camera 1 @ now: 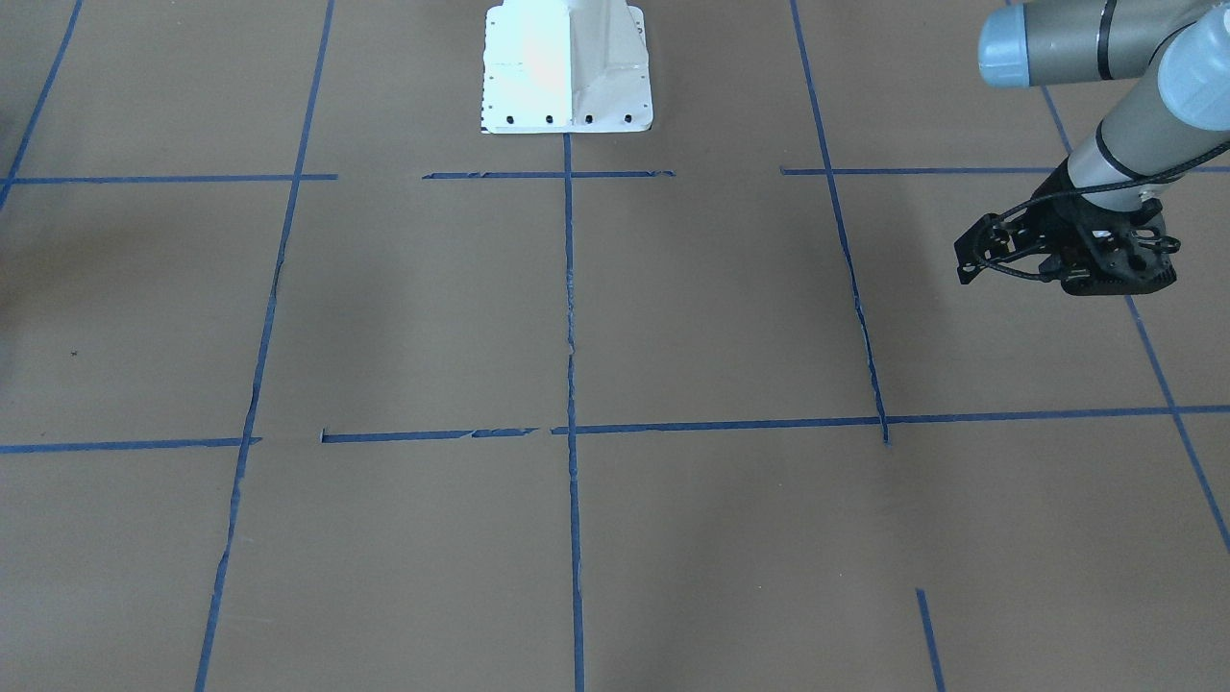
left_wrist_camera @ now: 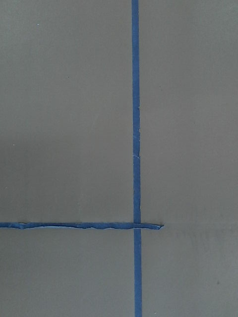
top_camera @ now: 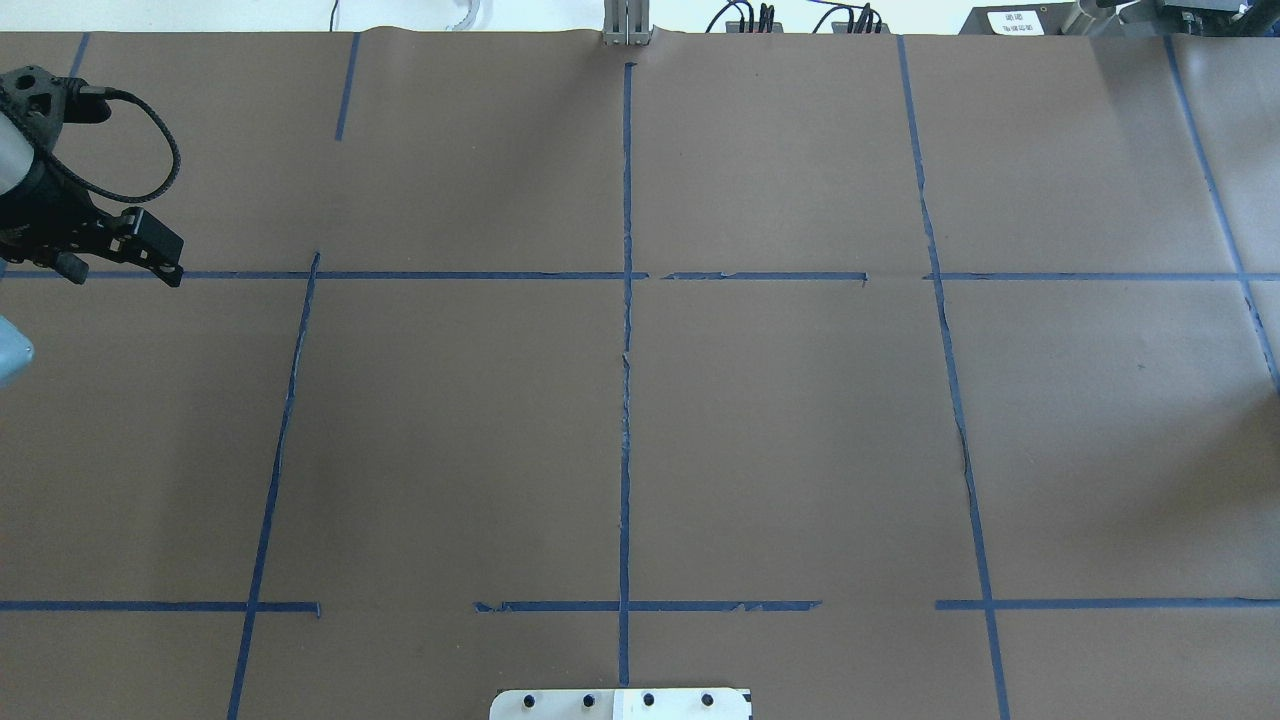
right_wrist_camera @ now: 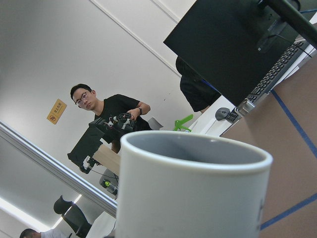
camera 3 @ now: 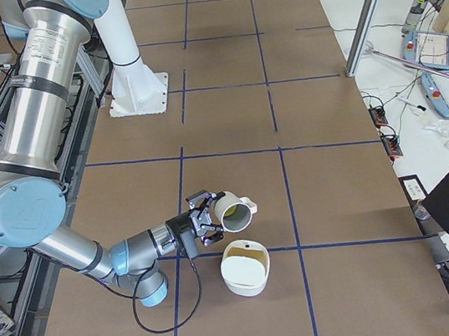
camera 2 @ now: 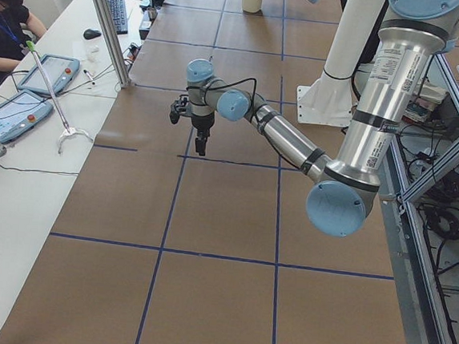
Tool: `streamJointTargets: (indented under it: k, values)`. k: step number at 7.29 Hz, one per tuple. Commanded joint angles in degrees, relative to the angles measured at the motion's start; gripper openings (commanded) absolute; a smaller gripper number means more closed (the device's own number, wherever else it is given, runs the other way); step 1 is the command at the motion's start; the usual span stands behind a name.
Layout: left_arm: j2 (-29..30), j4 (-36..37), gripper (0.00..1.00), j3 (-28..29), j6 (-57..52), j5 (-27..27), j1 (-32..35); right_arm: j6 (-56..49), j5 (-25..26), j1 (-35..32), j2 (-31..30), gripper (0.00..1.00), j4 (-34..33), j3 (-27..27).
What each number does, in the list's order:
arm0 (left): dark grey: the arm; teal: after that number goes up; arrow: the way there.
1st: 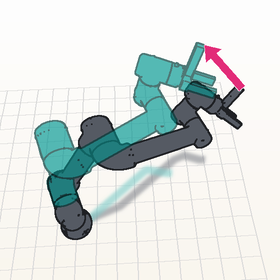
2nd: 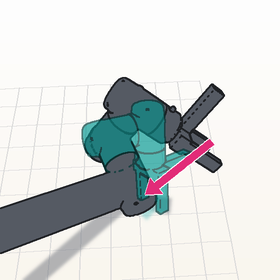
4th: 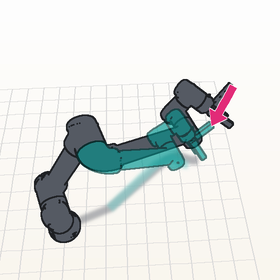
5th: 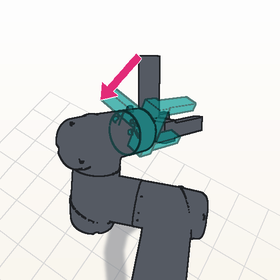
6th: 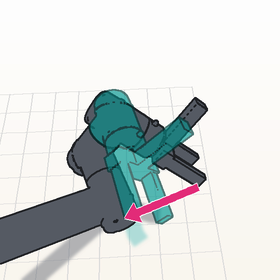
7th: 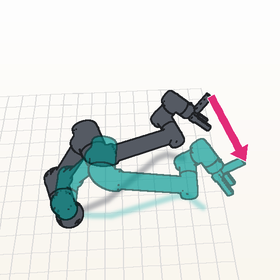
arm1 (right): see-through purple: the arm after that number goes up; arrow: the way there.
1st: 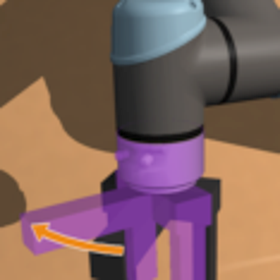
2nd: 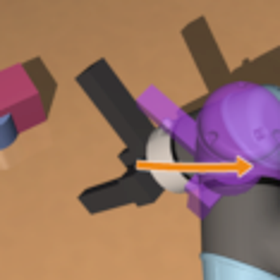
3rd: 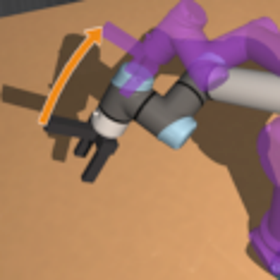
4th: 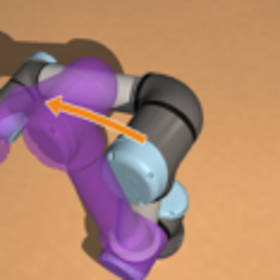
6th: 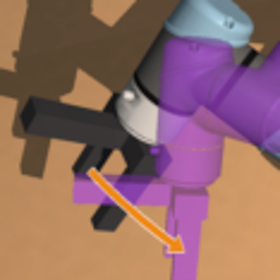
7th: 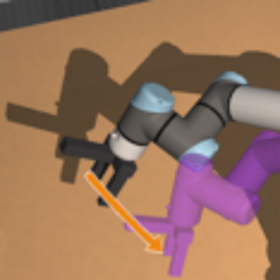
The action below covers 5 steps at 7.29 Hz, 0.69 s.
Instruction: Left arm hands cup to right arm to dump lemon
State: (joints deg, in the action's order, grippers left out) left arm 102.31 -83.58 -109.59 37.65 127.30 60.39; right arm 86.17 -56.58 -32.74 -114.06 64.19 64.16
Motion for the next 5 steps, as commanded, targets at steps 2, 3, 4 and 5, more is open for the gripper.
streamJointTargets:
  k: [2,3,4,5]
  values:
    - [0.0,0.0,1.0,-0.1,0.0,0.0,0.0,19.9,0.1,-2.5,2.0,0.15,1.6,-1.5]
    - [0.0,0.0,1.0,-0.1,0.0,-0.1,0.0,28.3,0.2,-4.2,3.9,0.16,2.3,-1.6]
    - [0.0,0.0,1.0,-0.1,0.0,-0.1,0.0,32.8,0.2,-4.8,4.0,0.16,2.3,-1.5]
    - [0.0,0.0,1.0,-0.1,0.0,0.0,0.0,38.3,0.2,-5.9,4.1,0.16,3.0,-1.4]
